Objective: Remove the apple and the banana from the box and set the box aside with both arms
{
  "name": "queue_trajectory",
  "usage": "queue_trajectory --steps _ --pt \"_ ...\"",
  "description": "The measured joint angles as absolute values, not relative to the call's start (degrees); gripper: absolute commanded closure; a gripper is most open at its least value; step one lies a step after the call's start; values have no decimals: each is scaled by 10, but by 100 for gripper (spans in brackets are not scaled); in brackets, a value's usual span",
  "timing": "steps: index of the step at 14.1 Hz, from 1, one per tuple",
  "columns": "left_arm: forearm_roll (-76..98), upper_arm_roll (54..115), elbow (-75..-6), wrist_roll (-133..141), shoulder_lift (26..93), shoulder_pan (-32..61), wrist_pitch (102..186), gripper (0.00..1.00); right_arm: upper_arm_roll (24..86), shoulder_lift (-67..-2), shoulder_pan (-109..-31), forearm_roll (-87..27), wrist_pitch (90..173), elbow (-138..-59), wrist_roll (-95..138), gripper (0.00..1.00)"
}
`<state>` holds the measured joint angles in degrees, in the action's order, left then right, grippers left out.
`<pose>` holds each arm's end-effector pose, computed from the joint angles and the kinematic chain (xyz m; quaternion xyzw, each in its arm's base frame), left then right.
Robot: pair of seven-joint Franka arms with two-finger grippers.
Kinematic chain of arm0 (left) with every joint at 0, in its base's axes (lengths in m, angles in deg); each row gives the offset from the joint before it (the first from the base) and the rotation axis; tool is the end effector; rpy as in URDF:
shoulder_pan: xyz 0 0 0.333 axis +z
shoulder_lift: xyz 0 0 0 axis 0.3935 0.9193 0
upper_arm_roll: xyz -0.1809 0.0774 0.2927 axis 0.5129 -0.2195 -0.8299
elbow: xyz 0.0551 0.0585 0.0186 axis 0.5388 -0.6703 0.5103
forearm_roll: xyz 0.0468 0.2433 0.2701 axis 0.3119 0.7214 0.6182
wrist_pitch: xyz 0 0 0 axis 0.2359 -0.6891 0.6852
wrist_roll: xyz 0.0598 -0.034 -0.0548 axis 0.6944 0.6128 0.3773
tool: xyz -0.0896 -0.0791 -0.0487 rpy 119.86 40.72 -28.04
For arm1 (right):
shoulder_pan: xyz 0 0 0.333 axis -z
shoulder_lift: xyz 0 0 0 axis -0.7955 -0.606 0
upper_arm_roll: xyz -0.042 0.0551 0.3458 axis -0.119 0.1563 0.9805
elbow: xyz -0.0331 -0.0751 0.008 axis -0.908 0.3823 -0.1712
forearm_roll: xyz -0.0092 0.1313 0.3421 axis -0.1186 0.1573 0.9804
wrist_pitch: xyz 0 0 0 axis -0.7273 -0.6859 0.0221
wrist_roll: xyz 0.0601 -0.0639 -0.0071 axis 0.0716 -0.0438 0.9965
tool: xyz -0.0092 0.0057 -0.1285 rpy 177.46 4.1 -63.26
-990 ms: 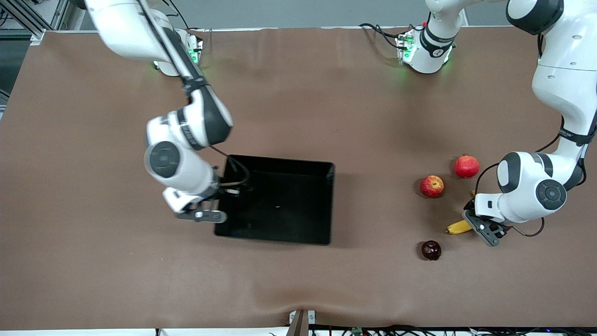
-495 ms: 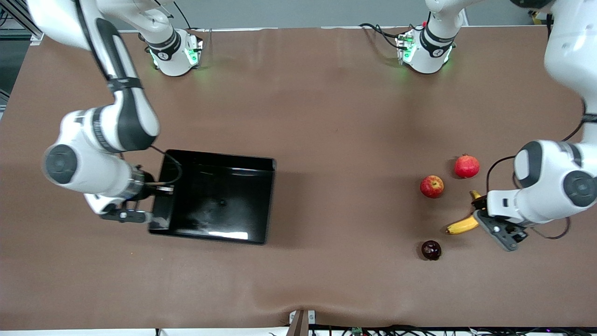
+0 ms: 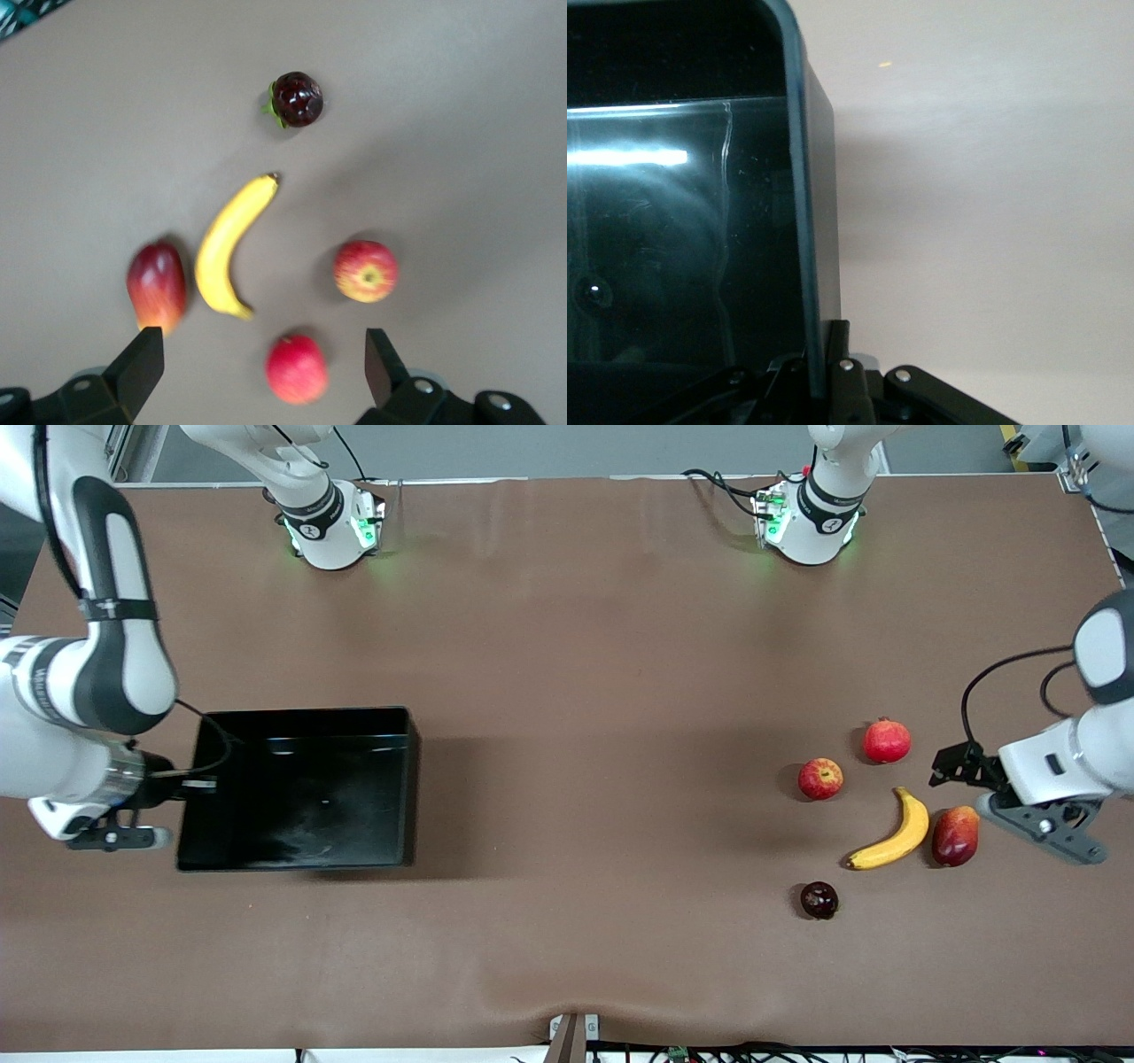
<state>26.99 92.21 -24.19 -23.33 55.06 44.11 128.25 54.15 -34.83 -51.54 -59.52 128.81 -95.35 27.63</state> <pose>0.6469 0.0009 0.5073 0.9743 -0.2240 -0.0064 0.0225 0.6401 -0.0663 0.3882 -0.9981 -0.0071 0.0436 0.0420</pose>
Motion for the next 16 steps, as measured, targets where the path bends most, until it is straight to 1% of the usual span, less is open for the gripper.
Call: queue_trajectory --steps 6,9,11,14,16 --pt "268 989 -242 74 468 438 1195 0 542 -395 -450 -603 1357 -958 367 100" --pt "268 988 -242 99 444 442 1176 0 542 -417 -422 -602 1392 -958 398 100" --pt "268 986 -236 99 441 458 1145 0 542 -430 -406 -591 1410 -958 396 100" --pt "268 981 -220 99 434 465 1109 0 542 -438 -389 -567 1412 -958 359 100" --pt "268 977 -218 99 413 464 1084 0 542 -443 -379 -556 1410 -958 347 100"
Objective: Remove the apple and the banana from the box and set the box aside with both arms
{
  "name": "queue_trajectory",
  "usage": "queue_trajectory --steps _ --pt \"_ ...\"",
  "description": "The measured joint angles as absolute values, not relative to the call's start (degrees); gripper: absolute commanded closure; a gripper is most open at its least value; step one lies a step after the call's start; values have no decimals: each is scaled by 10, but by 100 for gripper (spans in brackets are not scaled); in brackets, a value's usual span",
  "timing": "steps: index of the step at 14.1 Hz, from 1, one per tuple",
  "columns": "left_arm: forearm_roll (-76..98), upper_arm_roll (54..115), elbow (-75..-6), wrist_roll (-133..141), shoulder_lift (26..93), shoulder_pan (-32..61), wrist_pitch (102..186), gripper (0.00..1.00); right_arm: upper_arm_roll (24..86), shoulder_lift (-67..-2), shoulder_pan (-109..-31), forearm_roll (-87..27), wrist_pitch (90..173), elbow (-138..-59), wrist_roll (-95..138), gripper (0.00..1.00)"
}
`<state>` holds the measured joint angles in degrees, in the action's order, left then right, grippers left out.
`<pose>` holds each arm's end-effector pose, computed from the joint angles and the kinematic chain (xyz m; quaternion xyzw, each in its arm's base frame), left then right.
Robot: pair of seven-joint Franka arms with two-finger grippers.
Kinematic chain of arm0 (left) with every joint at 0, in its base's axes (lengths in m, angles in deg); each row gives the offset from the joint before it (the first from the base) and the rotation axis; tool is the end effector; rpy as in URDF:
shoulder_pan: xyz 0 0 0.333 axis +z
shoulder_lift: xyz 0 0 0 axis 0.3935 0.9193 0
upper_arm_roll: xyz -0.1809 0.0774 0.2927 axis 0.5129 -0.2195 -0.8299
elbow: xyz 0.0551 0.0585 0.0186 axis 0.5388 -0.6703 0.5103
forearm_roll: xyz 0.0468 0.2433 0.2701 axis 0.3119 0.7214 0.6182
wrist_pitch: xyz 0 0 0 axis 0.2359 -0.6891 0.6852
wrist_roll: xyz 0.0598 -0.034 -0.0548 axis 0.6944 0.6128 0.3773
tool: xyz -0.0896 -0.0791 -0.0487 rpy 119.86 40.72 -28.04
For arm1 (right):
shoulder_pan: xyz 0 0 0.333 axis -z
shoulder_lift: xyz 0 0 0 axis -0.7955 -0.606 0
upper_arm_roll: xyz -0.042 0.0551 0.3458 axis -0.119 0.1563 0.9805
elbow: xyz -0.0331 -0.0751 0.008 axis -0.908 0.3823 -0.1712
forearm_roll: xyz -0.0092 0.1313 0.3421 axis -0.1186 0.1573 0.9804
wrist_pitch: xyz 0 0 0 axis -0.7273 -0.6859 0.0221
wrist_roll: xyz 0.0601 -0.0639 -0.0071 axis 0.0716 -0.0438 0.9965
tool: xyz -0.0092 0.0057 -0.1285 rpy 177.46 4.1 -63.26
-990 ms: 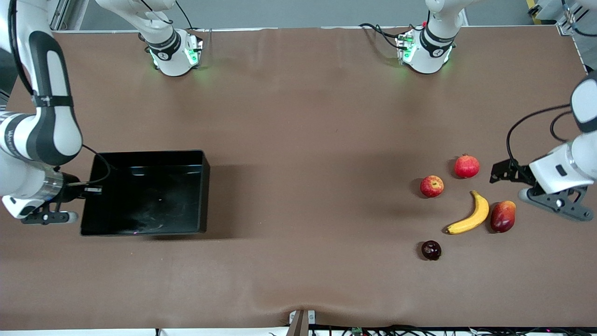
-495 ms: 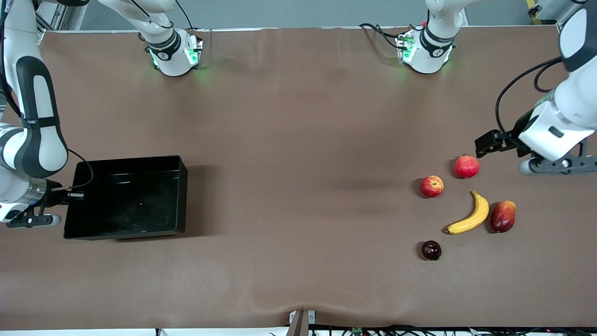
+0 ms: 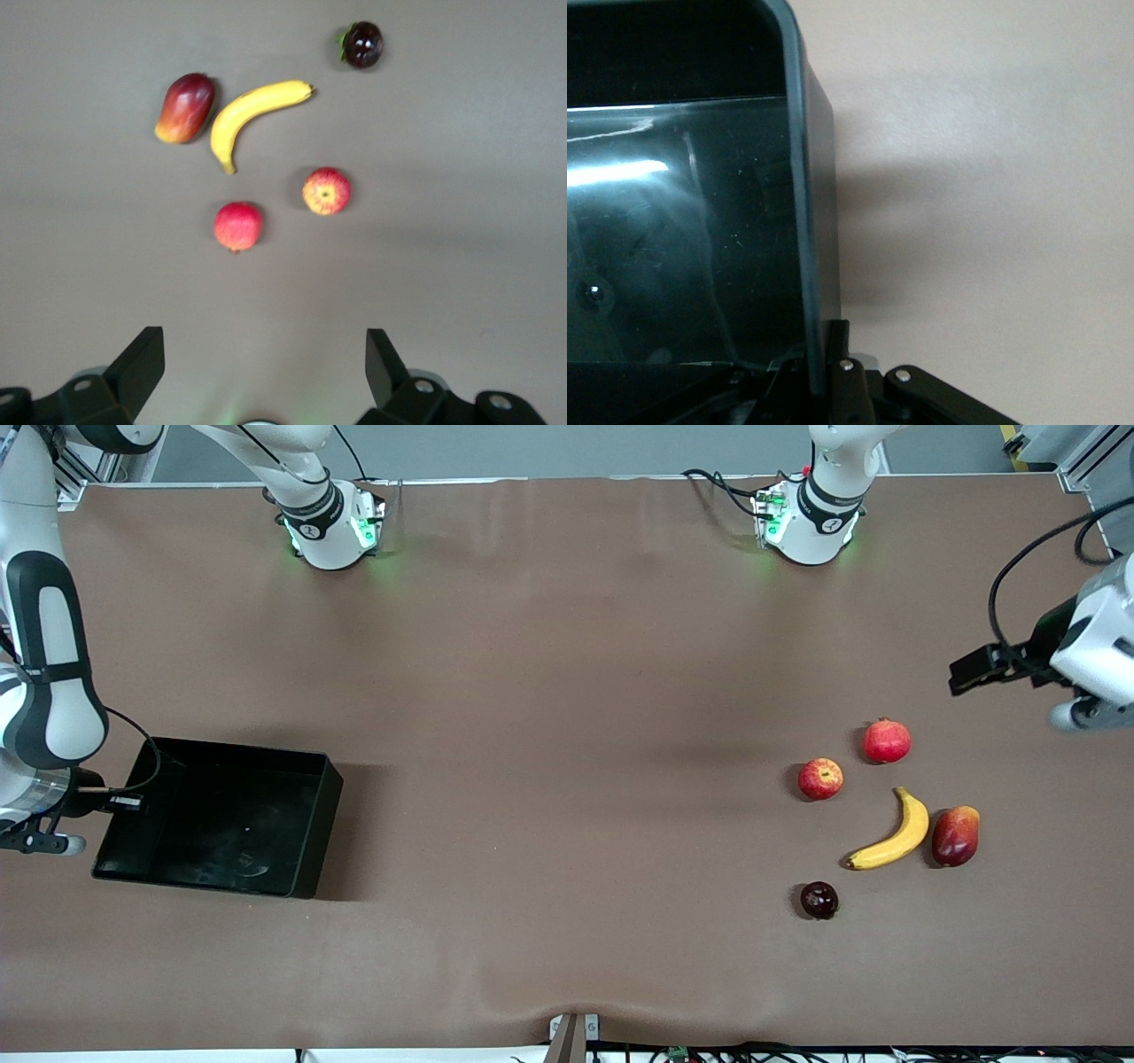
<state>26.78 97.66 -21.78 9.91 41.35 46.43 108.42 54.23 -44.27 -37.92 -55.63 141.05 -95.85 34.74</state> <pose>0.5481 -0.0402 0.6350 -0.9975 -0.0421 0.0460 0.0323 0.6334 -0.2235 0.2930 -0.9956 0.0751 0.0110 0.0542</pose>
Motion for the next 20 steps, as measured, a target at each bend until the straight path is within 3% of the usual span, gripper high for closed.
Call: queue_trajectory --steps 3,6,8,14,15,17,20 --pt "268 966 -219 99 385 453 1063 0 543 -459 -375 -549 1412 -957 360 100" --pt "268 842 -227 98 373 336 1058 0 545 -478 -375 -549 1417 -942 394 100" --pt "268 794 -235 95 371 291 1058 0 545 -484 -375 -549 1417 -935 397 100" --pt "268 757 -286 82 342 287 1105 0 544 -494 -364 -549 1434 -928 398 100" --pt "268 754 -299 80 331 287 1115 0 544 -496 -362 -549 1435 -928 399 96" --pt "267 752 -312 80 317 288 1123 0 544 -500 -361 -549 1446 -928 401 0" --pt "263 752 -315 80 315 290 1126 0 545 -508 -361 -549 1458 -928 418 0"
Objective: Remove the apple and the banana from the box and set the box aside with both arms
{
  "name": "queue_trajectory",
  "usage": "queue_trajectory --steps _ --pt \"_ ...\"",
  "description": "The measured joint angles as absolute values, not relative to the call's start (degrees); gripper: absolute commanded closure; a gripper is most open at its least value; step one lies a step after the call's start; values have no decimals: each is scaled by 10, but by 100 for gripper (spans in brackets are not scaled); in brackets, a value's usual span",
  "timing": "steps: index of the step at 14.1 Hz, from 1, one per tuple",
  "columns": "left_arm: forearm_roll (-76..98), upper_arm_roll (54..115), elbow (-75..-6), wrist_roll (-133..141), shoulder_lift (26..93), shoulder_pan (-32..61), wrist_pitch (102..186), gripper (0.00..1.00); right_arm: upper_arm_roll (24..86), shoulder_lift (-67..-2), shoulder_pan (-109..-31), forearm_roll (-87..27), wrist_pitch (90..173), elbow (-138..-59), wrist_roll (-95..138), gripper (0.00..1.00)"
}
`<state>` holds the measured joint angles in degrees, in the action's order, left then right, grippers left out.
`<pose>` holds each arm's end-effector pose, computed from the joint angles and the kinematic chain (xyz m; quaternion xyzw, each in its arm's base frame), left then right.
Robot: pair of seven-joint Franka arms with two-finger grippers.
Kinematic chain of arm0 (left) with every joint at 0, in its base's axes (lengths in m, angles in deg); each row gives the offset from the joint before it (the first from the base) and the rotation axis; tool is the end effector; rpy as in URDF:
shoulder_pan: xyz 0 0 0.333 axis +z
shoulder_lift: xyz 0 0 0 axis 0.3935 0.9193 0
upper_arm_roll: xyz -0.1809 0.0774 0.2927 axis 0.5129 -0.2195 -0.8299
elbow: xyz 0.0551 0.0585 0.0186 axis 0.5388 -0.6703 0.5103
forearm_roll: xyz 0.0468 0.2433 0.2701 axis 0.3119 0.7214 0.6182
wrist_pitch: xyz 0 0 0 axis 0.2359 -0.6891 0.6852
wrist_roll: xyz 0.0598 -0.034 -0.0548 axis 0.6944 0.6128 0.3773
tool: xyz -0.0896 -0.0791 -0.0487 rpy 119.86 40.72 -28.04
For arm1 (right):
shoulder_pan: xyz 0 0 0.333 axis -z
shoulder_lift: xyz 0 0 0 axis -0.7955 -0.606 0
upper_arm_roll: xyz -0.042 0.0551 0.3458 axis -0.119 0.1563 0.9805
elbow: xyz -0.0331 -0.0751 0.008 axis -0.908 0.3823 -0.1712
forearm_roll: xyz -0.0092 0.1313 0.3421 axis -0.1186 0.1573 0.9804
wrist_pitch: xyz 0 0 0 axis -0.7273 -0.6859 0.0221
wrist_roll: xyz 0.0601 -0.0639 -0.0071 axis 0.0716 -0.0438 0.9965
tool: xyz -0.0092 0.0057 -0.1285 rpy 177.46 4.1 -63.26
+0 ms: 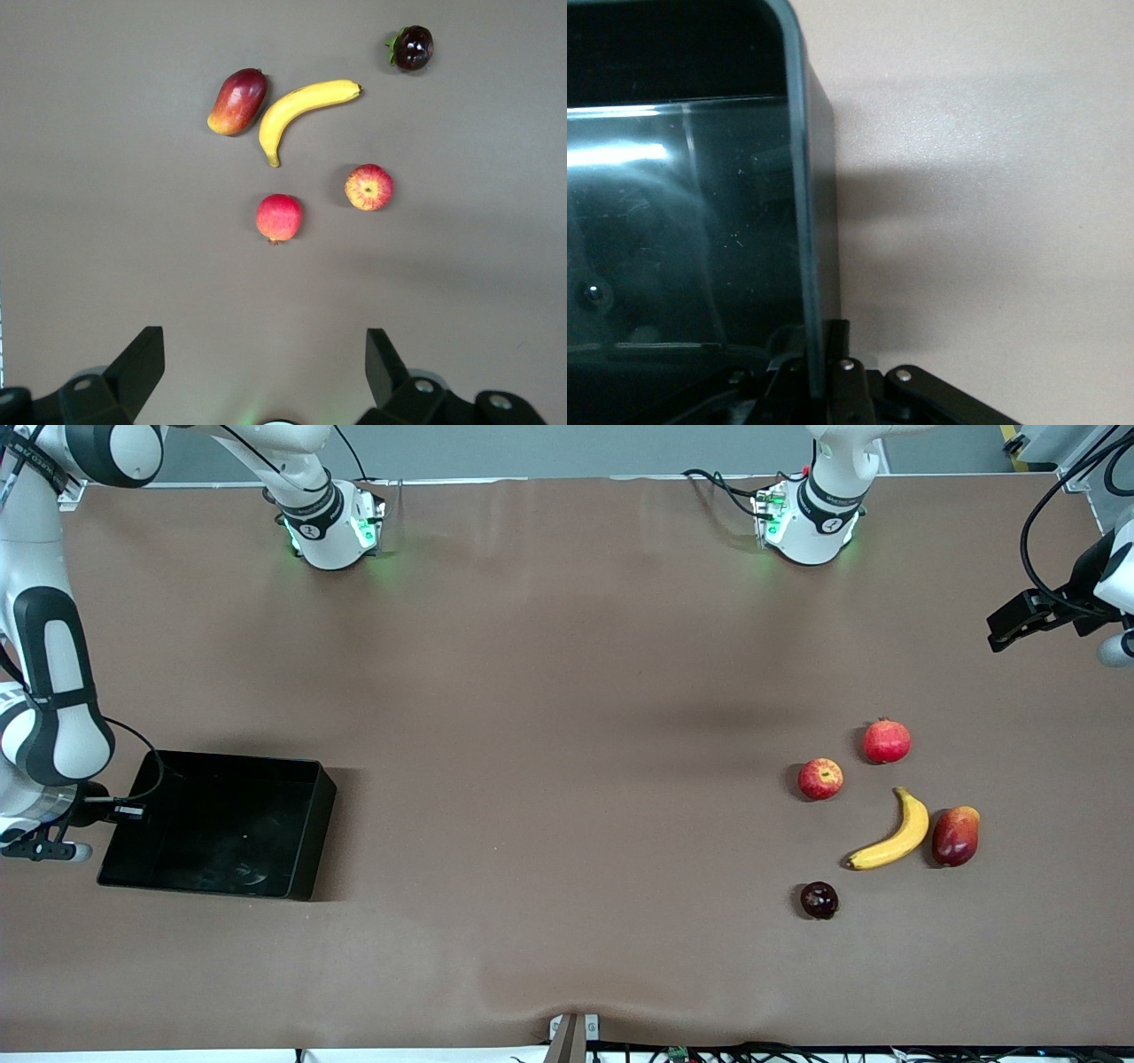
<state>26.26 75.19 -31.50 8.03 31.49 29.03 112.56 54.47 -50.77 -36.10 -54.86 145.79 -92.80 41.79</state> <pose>0.5040 -0.0155 0.6495 -0.9959 -0.0670 0.0164 0.0588 0.6449 -0.2491 0.2442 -0.9983 0.0338 -0.0025 0.0473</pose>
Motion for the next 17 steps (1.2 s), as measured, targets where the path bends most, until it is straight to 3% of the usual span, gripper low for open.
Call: queue_trajectory --steps 8,13,17 --pt "262 751 -317 80 315 290 1128 0 552 -496 -364 -548 1454 -911 425 0" --pt "229 751 -319 79 315 290 1118 0 557 -428 -379 -549 1403 -901 428 0" --pt "223 755 -319 38 315 289 1116 0 558 -358 -444 -570 1342 -899 379 0"
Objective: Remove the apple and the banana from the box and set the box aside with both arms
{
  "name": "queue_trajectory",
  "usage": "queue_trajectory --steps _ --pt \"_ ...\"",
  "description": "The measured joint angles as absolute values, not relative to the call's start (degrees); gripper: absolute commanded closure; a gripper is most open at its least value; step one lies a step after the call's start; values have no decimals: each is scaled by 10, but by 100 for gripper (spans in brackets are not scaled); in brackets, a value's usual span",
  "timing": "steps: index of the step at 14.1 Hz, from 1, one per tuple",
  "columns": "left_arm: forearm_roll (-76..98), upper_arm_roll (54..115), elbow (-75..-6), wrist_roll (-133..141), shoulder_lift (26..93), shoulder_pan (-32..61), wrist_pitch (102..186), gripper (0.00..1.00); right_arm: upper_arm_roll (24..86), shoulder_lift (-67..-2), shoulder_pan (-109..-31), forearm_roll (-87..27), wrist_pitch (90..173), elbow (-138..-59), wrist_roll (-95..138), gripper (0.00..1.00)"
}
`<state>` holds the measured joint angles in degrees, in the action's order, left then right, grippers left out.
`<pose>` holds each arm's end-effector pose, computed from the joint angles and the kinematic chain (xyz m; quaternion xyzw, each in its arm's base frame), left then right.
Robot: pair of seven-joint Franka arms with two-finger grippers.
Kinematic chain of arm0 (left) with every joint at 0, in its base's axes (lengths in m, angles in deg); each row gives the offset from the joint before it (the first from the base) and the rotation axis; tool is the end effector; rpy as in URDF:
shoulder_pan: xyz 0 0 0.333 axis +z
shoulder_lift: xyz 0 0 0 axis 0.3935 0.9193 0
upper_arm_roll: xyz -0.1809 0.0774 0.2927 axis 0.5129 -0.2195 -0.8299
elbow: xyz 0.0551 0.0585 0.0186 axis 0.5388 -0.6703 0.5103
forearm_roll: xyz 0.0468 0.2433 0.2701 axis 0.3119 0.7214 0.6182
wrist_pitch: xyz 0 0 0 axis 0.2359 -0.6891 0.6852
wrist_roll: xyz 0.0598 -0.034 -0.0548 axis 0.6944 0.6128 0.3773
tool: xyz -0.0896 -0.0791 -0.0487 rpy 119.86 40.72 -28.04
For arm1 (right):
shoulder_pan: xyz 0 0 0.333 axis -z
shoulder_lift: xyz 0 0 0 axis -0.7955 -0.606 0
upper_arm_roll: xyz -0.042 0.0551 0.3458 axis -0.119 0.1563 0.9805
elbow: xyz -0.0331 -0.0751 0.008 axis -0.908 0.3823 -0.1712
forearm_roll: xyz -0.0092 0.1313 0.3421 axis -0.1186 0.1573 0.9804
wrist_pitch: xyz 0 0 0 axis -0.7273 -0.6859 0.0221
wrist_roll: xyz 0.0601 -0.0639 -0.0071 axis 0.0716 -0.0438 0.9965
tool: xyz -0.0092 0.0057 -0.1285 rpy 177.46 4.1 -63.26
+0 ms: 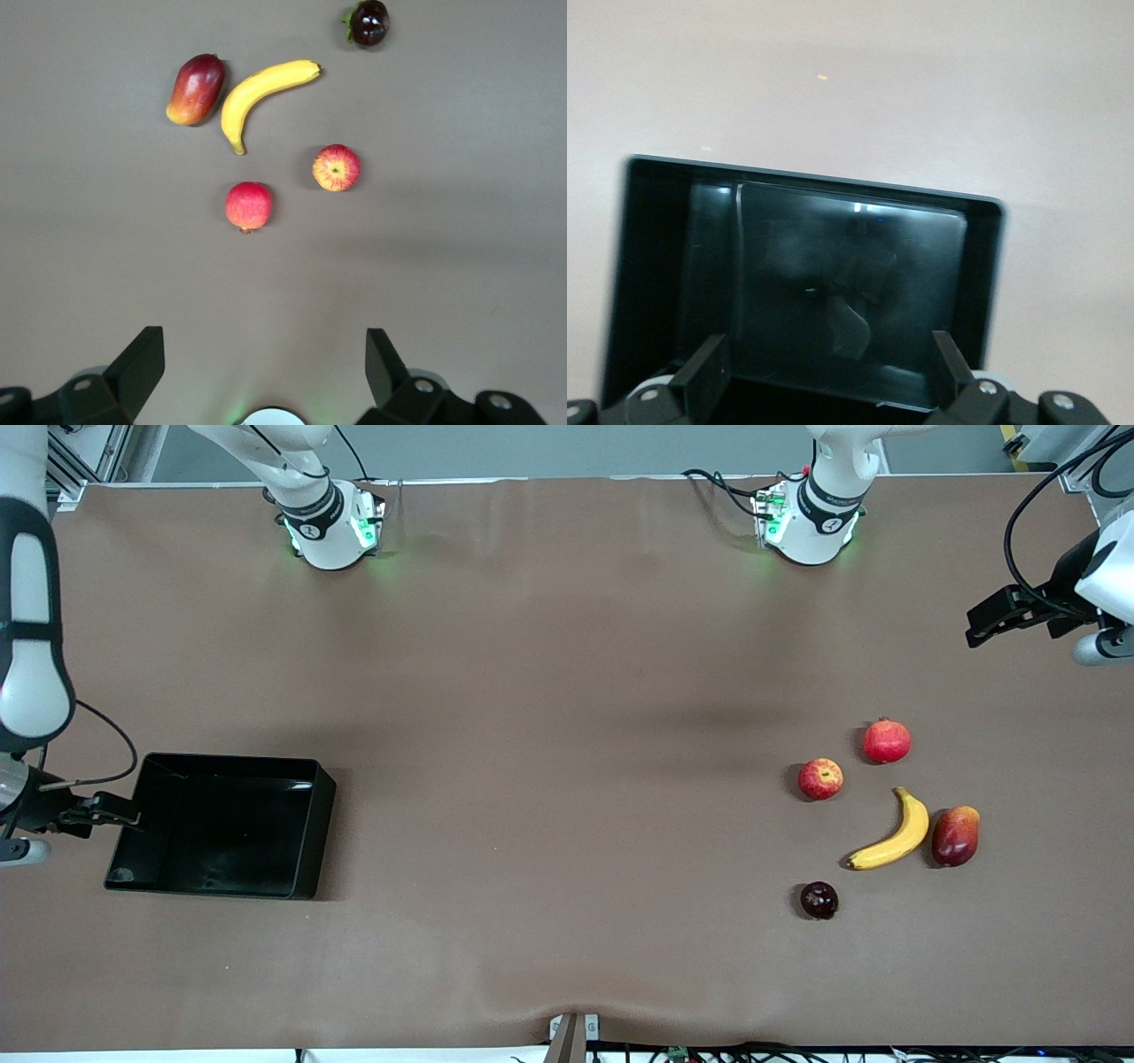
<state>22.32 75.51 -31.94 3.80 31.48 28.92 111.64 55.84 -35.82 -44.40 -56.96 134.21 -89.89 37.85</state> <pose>0.5008 -0.0284 0.6442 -0.9988 -0.0248 0.0330 0.0252 0.6646 -0.1332 0.4267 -0.9968 -0.0391 -0.0515 0.0464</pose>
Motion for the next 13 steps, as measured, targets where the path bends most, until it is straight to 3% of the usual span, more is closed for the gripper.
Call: queue_trajectory --steps 6,13 --pt "221 757 -319 30 315 286 1116 0 560 -255 -536 -620 1209 -899 232 0" --pt "220 751 -300 20 313 290 1116 0 589 -132 -528 -651 1075 -909 190 0"
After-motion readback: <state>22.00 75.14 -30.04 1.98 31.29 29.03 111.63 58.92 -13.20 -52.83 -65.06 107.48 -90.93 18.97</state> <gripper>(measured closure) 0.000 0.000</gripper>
